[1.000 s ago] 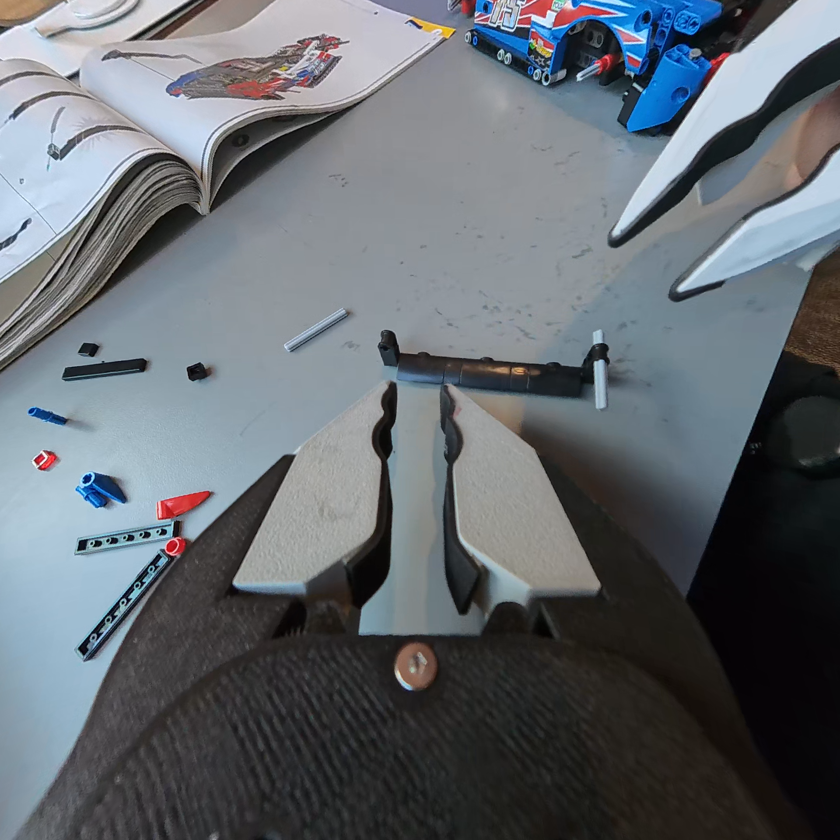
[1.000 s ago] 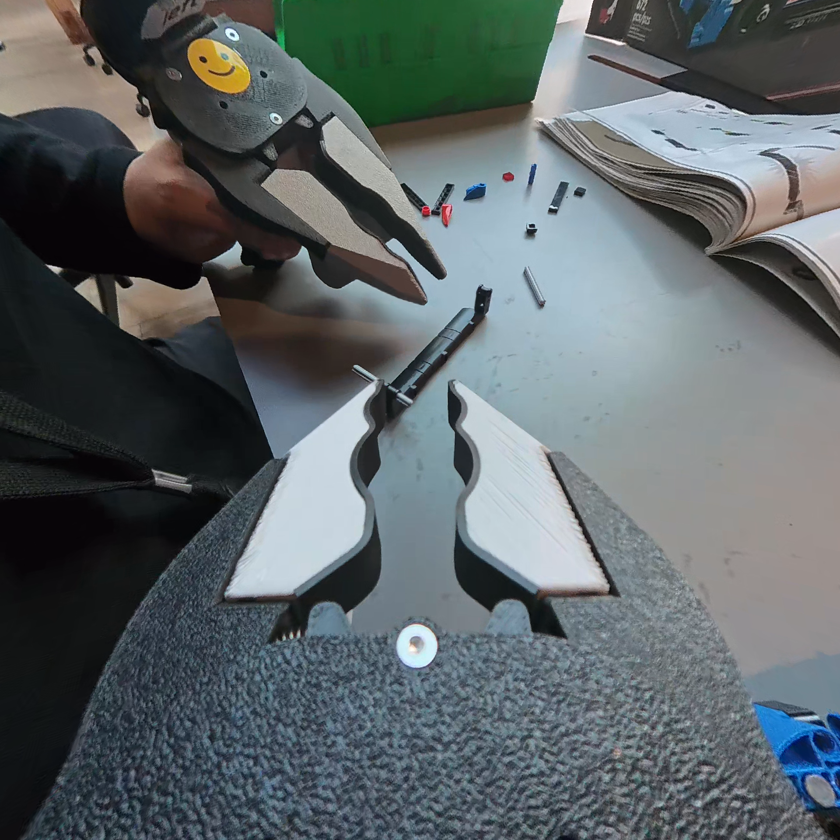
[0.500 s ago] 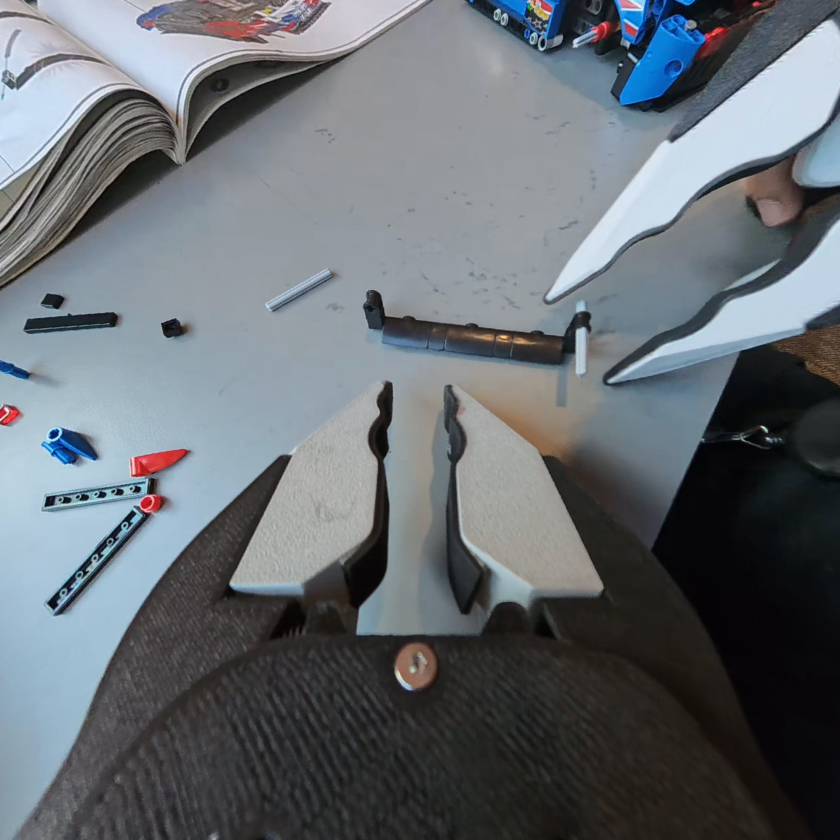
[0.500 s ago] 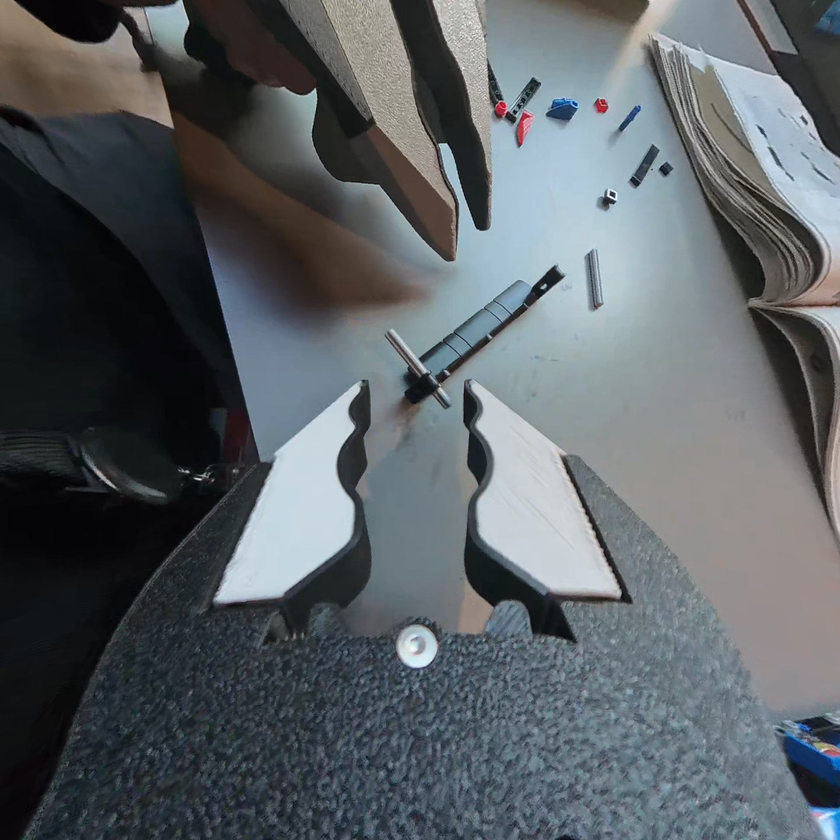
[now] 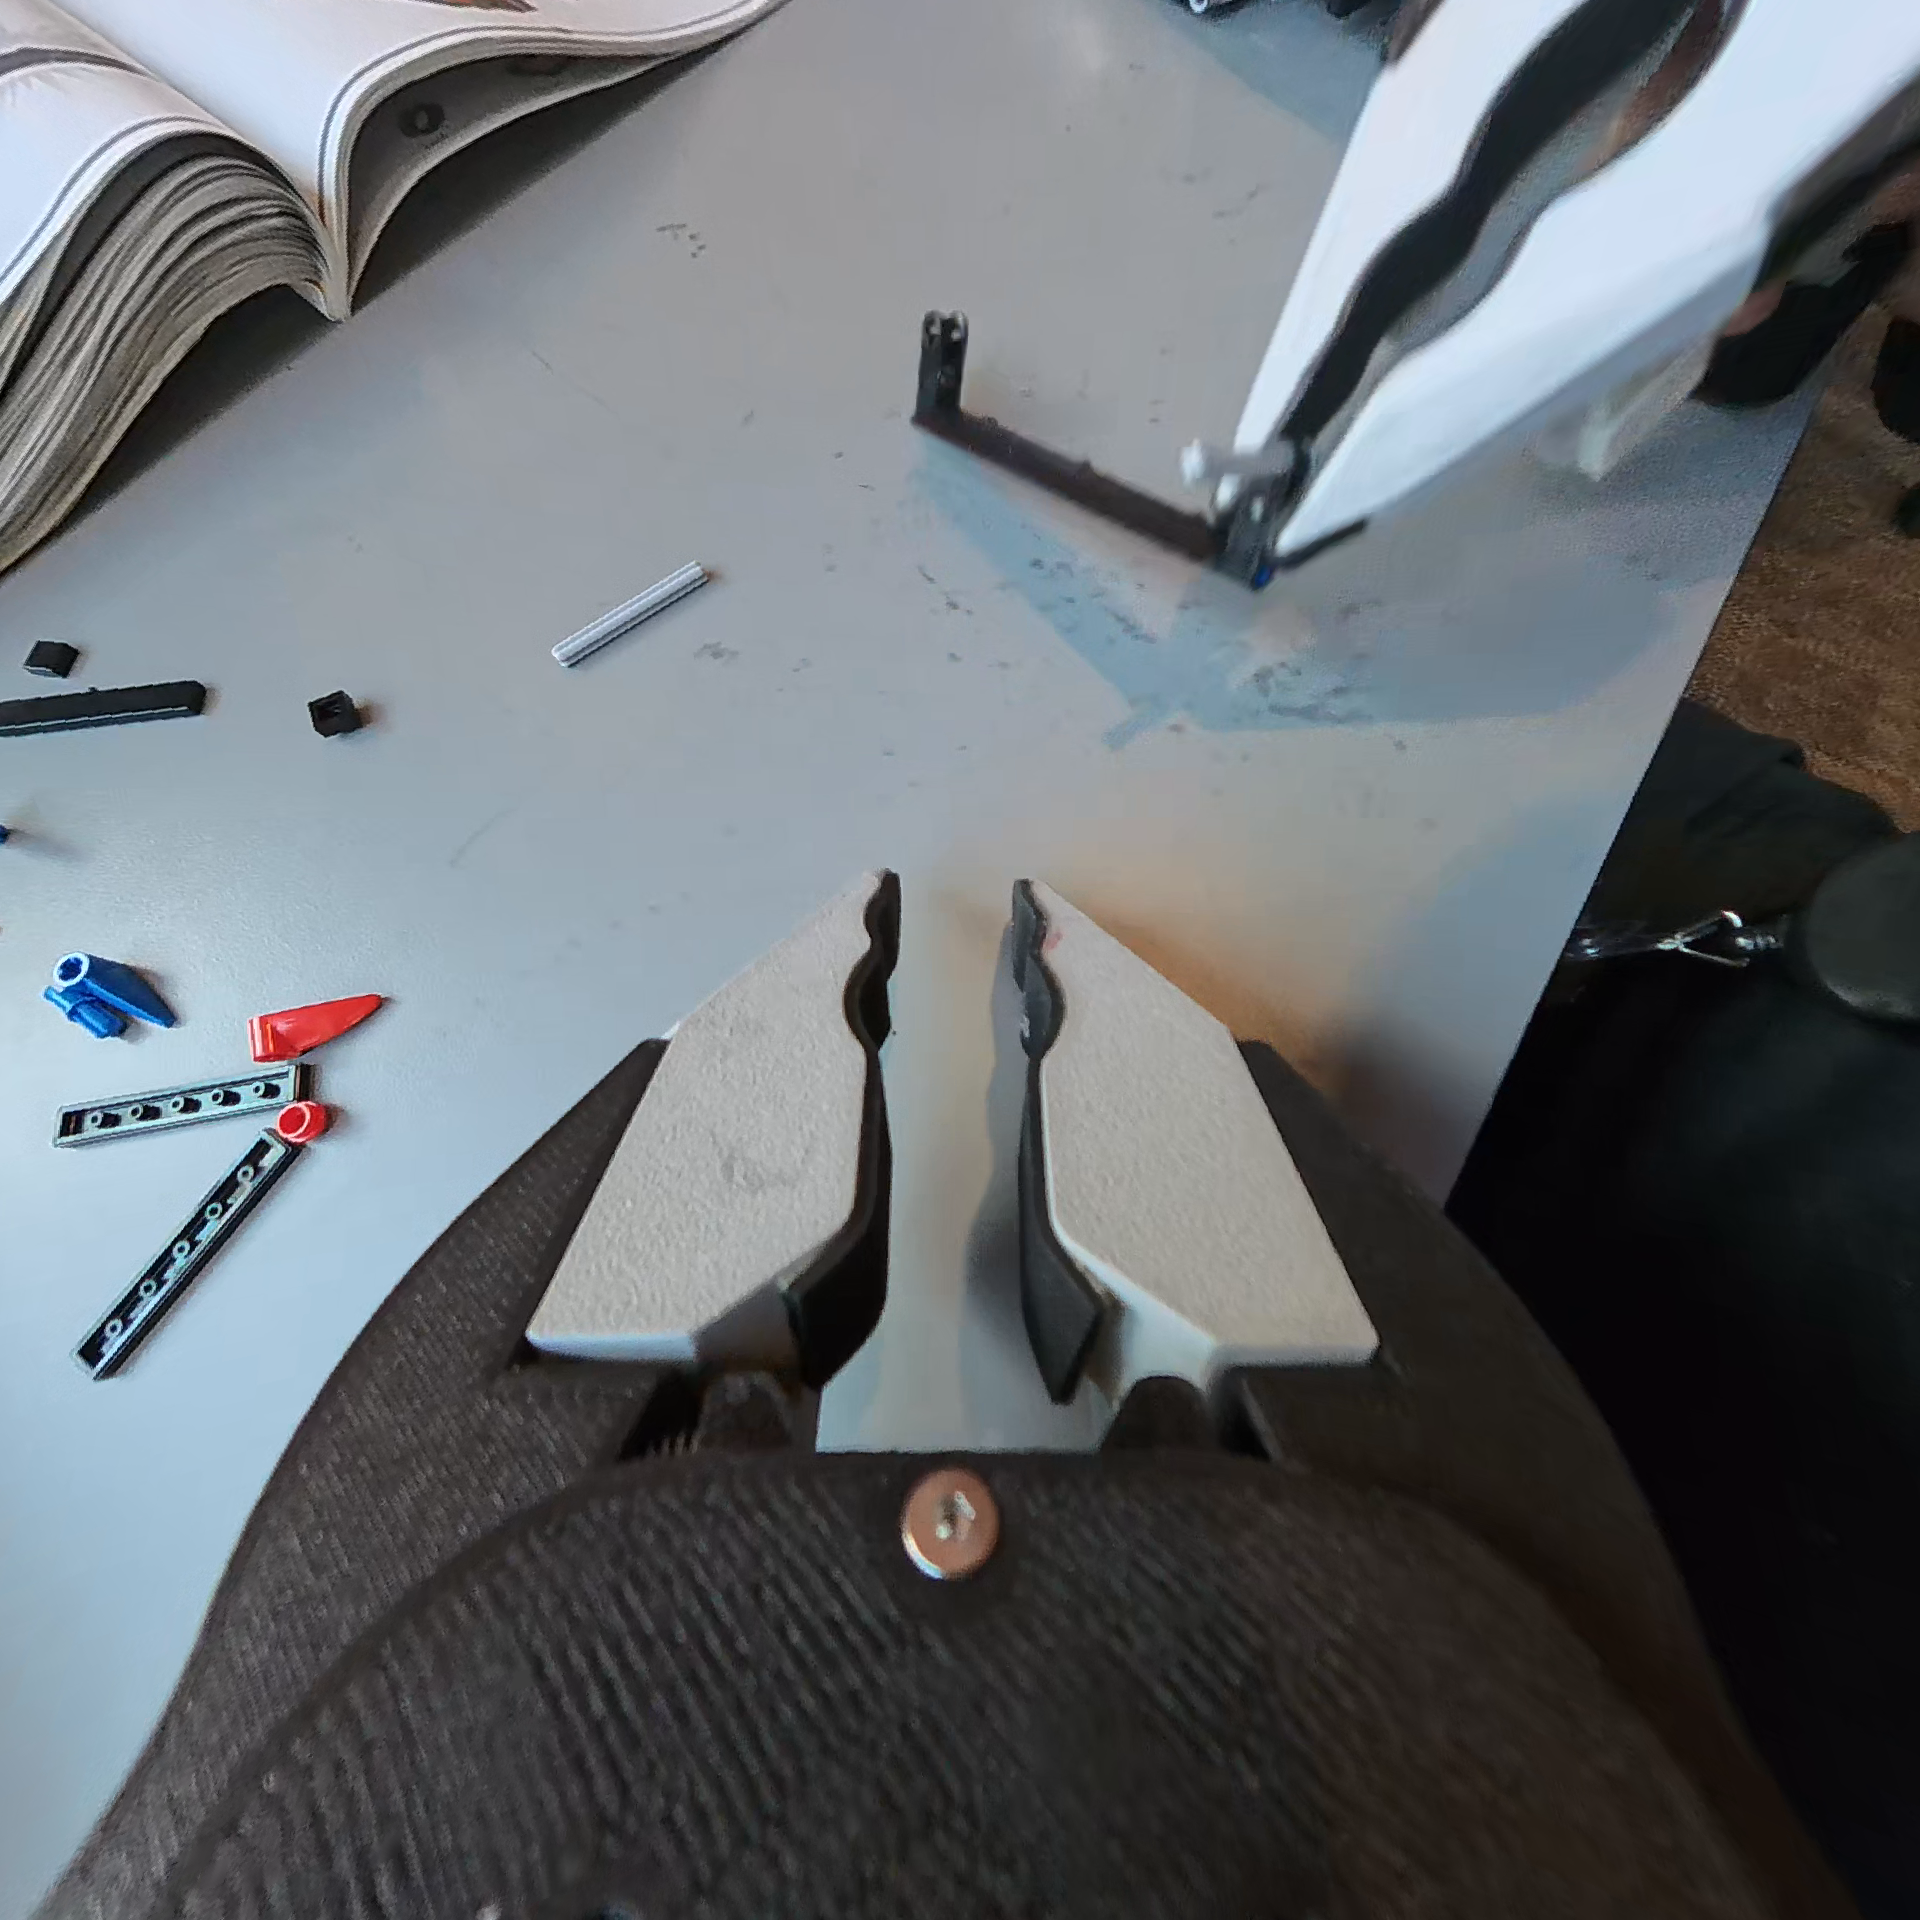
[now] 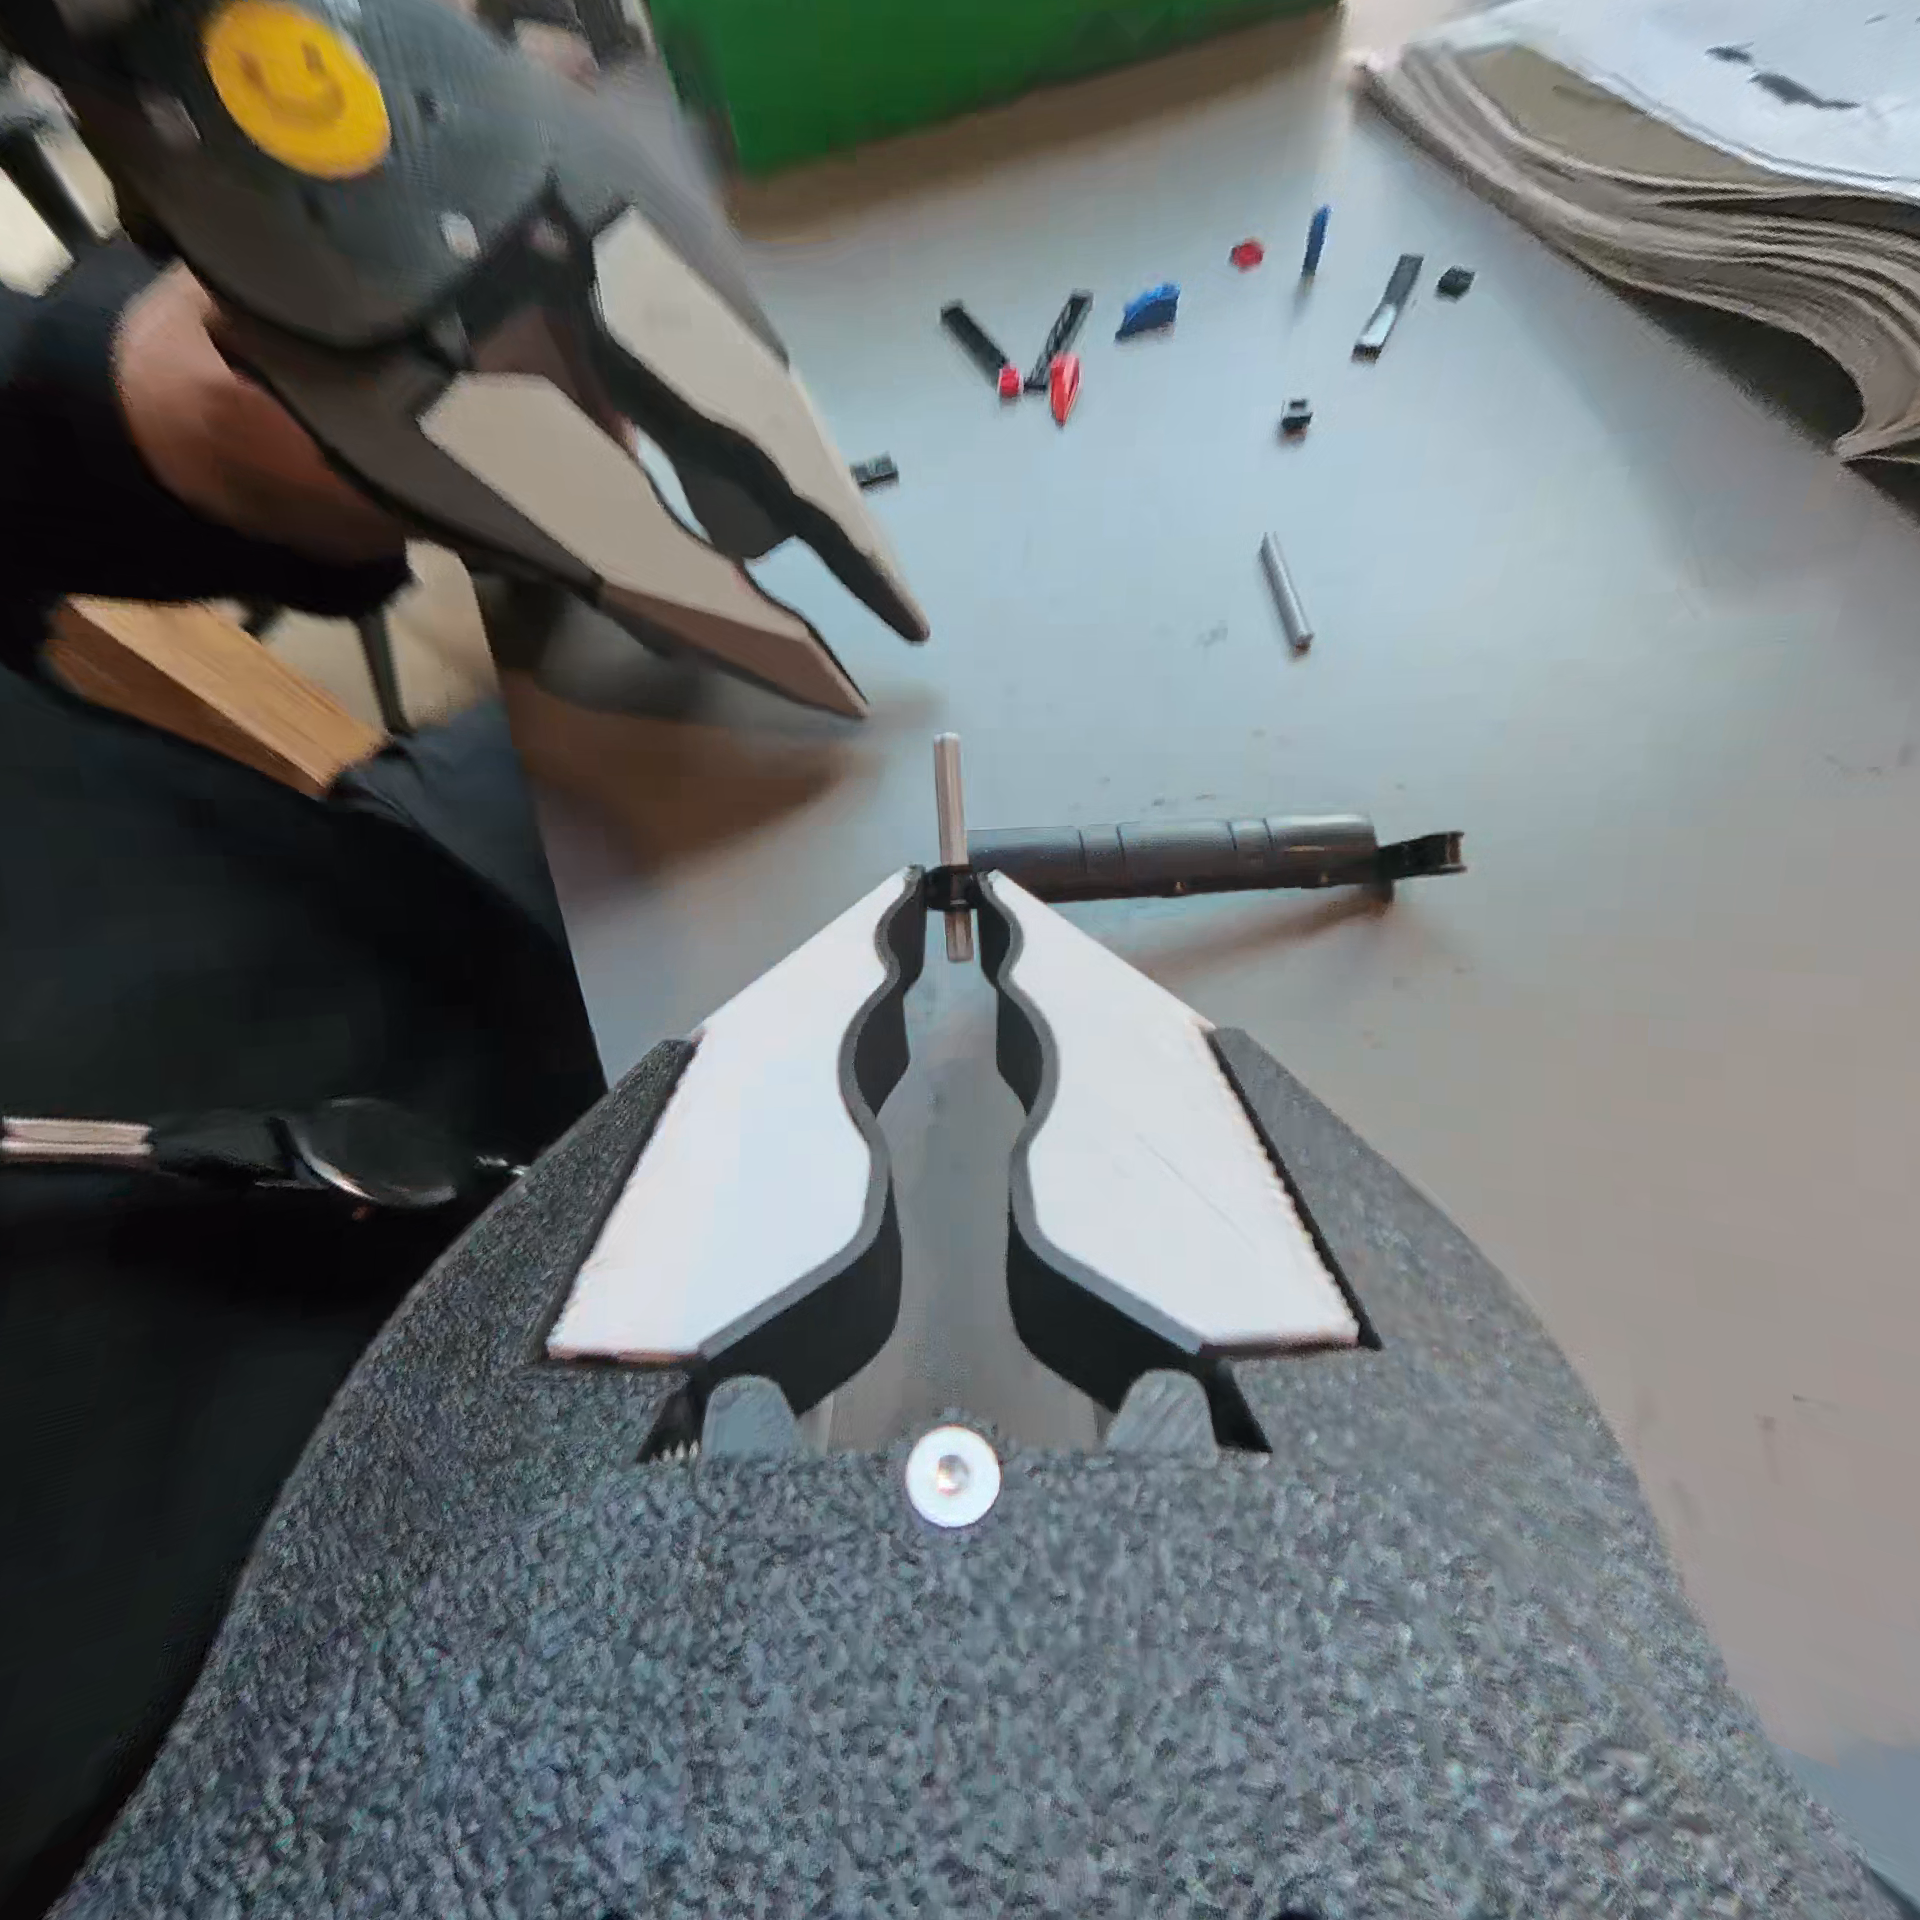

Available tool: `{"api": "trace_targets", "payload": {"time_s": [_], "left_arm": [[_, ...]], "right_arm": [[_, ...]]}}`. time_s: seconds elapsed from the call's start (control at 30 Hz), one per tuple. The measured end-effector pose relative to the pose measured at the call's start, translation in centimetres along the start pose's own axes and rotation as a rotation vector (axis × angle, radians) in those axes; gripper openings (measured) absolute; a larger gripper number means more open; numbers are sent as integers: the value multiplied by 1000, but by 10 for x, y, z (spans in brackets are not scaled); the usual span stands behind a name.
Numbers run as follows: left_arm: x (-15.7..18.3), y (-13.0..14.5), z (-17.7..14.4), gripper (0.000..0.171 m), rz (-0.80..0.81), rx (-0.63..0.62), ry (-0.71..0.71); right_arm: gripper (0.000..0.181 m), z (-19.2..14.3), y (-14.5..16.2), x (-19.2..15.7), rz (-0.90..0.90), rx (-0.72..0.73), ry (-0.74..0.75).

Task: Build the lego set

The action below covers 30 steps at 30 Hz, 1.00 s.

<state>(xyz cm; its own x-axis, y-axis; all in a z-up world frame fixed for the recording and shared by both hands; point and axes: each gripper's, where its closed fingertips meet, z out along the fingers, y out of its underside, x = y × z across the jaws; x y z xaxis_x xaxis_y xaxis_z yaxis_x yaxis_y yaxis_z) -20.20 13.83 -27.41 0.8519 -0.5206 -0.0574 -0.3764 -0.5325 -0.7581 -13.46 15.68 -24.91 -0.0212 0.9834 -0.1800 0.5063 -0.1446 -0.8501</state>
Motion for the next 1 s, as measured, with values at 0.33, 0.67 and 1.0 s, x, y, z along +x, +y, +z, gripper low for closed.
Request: {"api": "trace_targets", "payload": {"time_s": [0.33, 0.67, 1.0], "left_arm": [[10, -56, 30, 53, 192, 72, -6], [34, -95, 38, 14, 746, 175, -63], [27, -96, 28, 13, 832, 200, -204]], "right_arm": [[7, -51, -42, 11, 458, 453, -333], [7, -47, -44, -12, 436, 428, -439], [8, -45, -46, -14, 429, 427, -455]]}}
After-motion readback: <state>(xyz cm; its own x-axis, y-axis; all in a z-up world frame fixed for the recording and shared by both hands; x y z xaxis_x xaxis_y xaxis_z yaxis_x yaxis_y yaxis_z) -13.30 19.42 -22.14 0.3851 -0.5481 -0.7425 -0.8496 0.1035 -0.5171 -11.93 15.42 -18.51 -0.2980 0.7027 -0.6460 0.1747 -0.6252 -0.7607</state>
